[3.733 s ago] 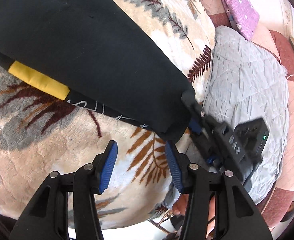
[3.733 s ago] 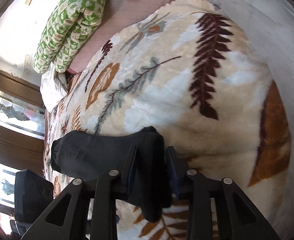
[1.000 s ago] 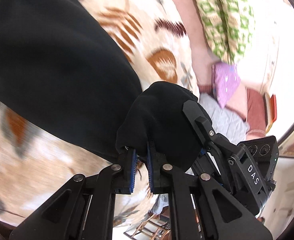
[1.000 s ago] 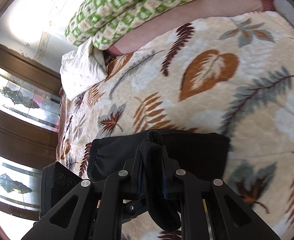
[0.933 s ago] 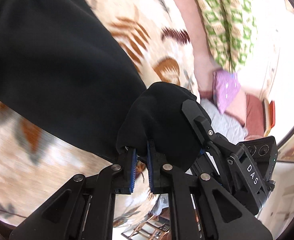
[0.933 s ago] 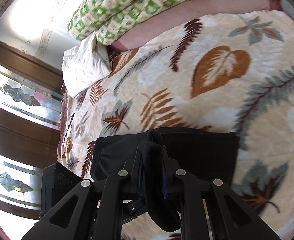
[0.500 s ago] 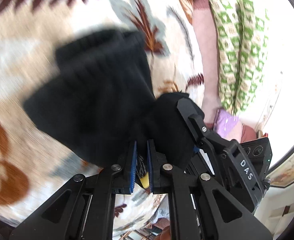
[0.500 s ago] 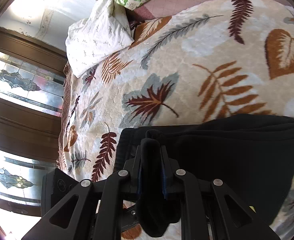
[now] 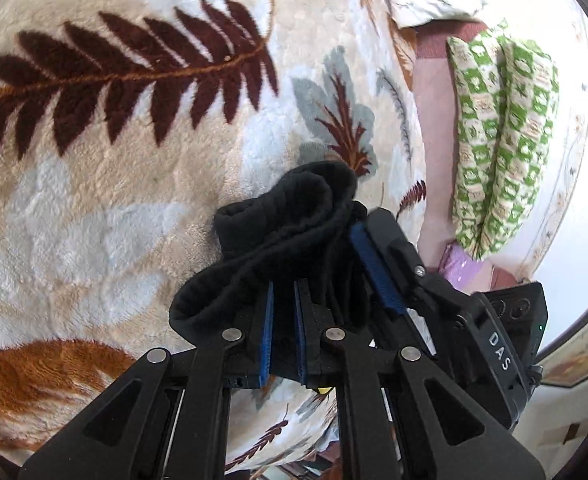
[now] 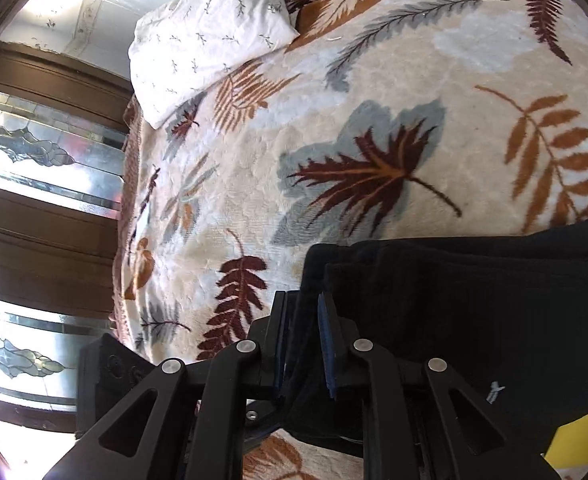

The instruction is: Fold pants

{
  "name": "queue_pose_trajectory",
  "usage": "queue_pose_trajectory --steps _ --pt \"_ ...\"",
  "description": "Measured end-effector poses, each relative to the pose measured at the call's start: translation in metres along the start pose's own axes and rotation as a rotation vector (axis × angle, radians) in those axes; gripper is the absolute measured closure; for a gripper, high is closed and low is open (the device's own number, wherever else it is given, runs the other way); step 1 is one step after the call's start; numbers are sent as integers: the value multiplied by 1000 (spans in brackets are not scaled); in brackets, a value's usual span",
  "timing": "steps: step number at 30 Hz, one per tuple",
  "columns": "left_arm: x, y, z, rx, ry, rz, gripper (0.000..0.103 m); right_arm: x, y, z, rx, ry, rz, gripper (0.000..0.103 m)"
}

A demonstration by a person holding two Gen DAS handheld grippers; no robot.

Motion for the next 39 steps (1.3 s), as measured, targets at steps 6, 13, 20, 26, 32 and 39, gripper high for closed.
queue_pose_trajectory --steps 6,13,20,26,32,39 --pt "23 -1 17 -130 -71 61 95 52 4 3 23 -49 89 85" --pt "48 -16 38 -291 -182 97 80 118 31 56 -27 -77 196 63" --pt "42 -8 45 -350 -227 81 80 148 52 124 -144 -101 271 63" --pt "27 10 49 -372 -229 -5 80 112 57 95 -254 -380 151 56" --pt "30 8 53 -392 -251 1 80 72 67 88 -426 -503 66 51" --pt "37 3 47 -370 -243 5 80 43 67 93 -630 -534 96 40"
Point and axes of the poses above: each gripper's, at about its wrist camera, not at the fingertips, and x roughly against the way its jaws point, z to its right, y to its underside, the point moved 8 cm from there along -x, roughly the way its jaws point, and after that the axes turned 10 degrees about -x, right-handed, at the moved point
